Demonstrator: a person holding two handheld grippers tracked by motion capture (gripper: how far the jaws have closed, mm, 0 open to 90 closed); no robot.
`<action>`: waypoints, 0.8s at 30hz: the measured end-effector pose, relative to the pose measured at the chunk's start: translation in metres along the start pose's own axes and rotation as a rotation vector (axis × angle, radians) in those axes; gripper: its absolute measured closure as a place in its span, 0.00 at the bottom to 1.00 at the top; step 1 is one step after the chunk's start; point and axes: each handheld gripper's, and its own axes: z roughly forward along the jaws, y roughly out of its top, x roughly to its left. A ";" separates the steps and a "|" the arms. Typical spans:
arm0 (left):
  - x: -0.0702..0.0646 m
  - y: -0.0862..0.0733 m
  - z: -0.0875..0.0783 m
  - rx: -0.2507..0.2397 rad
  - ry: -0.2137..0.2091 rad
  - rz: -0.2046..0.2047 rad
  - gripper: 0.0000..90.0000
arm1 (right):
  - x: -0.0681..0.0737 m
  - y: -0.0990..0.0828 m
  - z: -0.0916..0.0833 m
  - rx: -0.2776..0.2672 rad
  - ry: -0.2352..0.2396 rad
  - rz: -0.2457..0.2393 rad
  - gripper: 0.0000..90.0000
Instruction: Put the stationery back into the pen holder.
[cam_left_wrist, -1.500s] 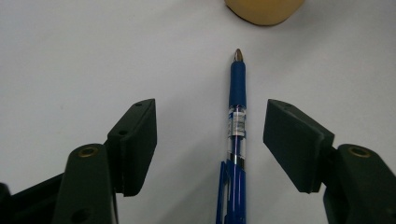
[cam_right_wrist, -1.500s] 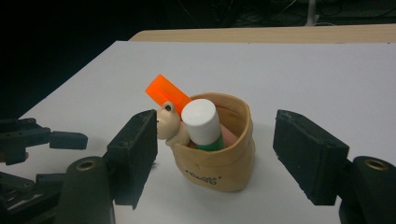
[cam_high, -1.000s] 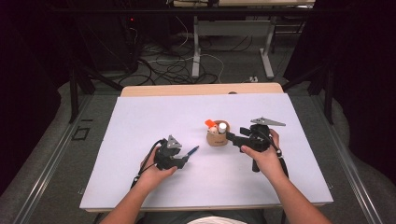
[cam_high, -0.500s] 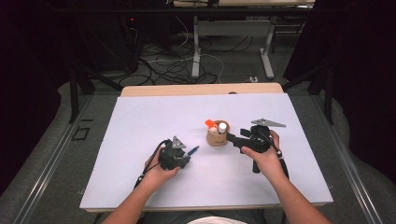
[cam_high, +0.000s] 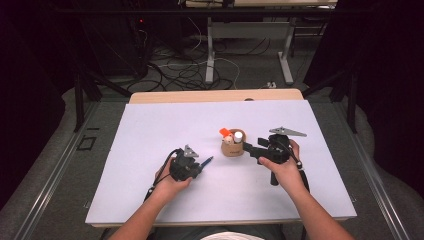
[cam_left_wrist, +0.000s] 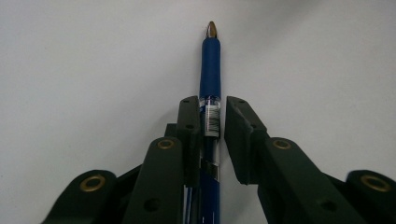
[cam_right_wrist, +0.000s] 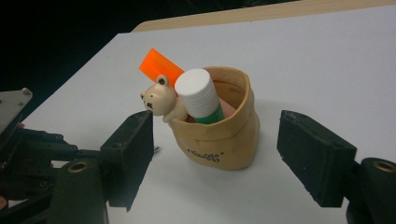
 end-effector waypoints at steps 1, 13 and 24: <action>-0.001 0.000 0.000 -0.001 0.004 0.000 0.88 | 0.000 0.000 0.000 -0.004 -0.001 0.001 0.30; -0.001 0.001 -0.001 0.006 -0.004 -0.020 0.88 | 0.003 -0.002 0.000 0.008 0.014 0.000 0.30; -0.001 0.001 -0.009 -0.044 -0.026 -0.071 0.88 | 0.007 -0.002 0.000 -0.004 0.046 0.049 0.30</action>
